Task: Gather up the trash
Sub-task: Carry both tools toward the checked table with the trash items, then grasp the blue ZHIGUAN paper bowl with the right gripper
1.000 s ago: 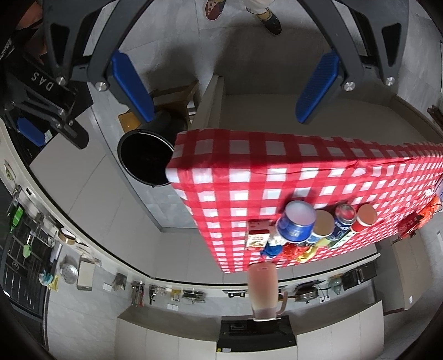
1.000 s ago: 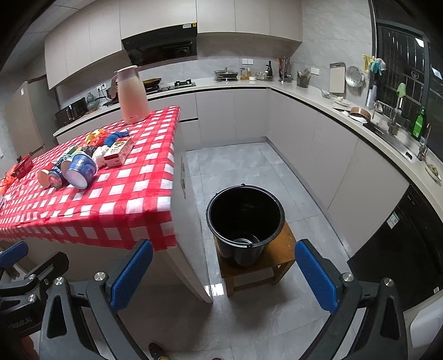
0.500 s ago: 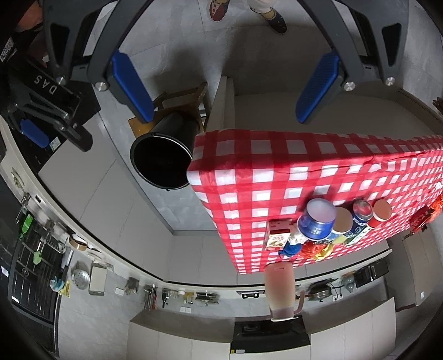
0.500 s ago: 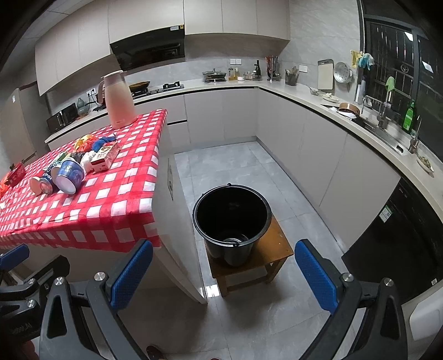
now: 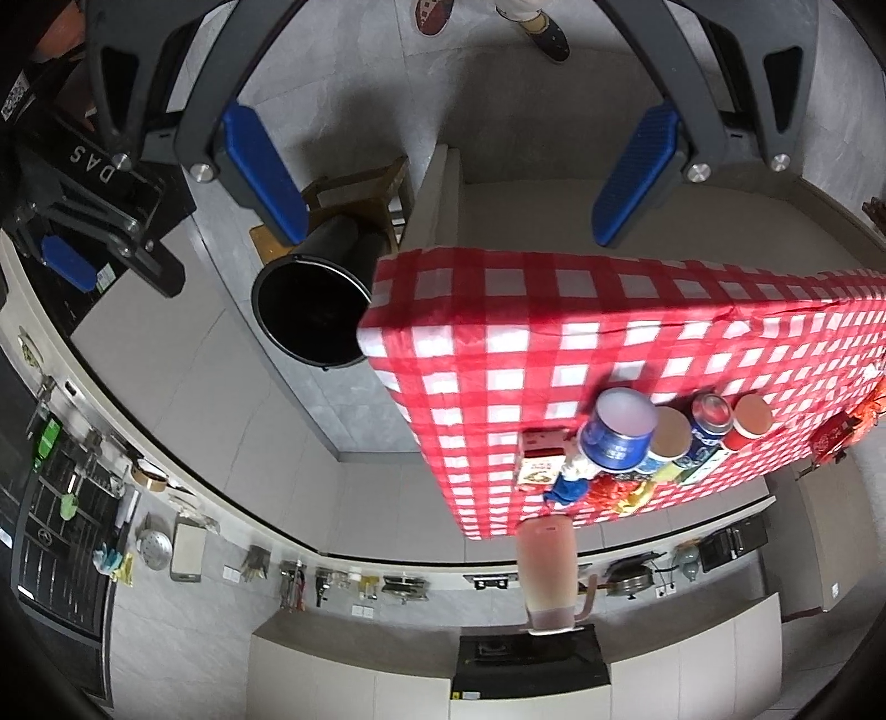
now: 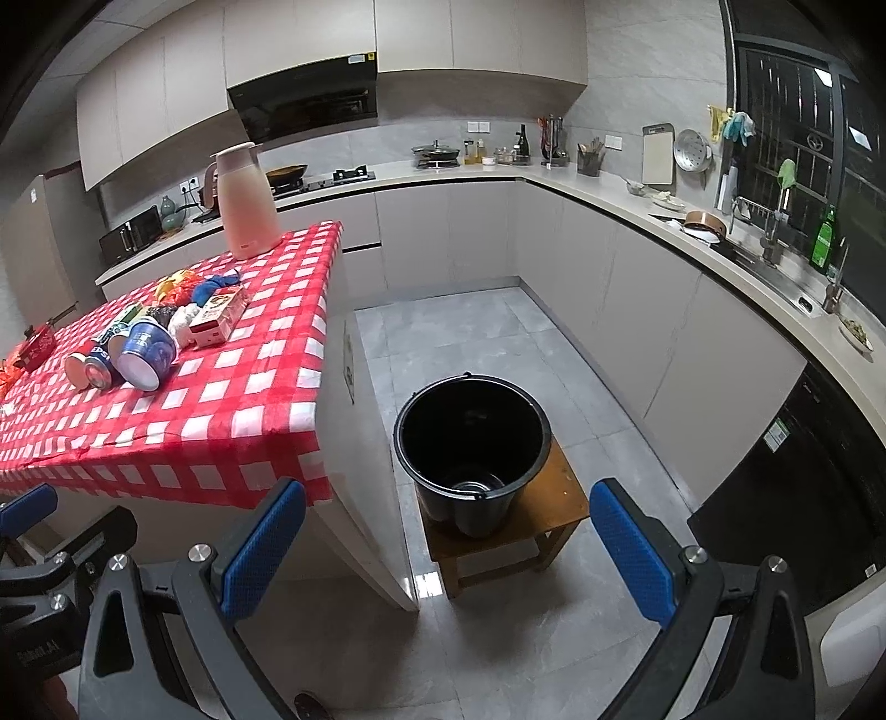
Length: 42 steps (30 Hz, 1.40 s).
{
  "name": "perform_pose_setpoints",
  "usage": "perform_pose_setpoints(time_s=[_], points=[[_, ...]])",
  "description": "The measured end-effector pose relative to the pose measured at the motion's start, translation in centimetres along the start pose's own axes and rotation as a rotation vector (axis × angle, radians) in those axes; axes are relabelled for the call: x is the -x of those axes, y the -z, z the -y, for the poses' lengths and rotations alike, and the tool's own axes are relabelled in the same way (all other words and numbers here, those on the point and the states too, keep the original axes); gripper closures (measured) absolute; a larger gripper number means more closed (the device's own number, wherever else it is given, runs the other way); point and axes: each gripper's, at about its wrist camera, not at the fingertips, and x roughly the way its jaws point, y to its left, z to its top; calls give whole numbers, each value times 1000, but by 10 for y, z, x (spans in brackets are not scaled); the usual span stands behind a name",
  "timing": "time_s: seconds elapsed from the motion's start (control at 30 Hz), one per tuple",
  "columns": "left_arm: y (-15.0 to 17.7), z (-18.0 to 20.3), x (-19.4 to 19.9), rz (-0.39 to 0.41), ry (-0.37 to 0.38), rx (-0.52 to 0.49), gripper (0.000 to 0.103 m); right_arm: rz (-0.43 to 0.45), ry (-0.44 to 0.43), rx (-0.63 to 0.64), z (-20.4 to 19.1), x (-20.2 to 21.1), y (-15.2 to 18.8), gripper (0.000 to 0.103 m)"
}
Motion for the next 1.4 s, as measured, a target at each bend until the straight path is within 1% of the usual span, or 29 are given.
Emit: perform_pose_setpoints(time_s=[0.23,0.43,0.67,0.77,1.03,1.17,1.27,1.4], points=[[-4,-18,0,10,-29,31,0,5,-33,24,-18,-6,-5,0],[-8,-35,3,33,-63,53,0,28,-74,46,-37,-10,-12,0],[-14,-69,-6,31,-85,94,0,33,-118,80,-69,-20,-20,0],[-20,-89,-14,31,-89,106,0,35,-129,96,-91,-28,-25,0],[-50,-160,-47,21,-95,147,0,13,-158,115,-161,-62,-47,0],[-66,-204,-69,2,-109,173,0,-6,-188,112,-202,-85,-61,0],[-76,-231,-84,-22,-113,183,0,-35,-209,104,-232,-103,-71,0],[-87,-258,-98,-32,-120,186,0,-46,-222,86,-263,-118,-80,0]])
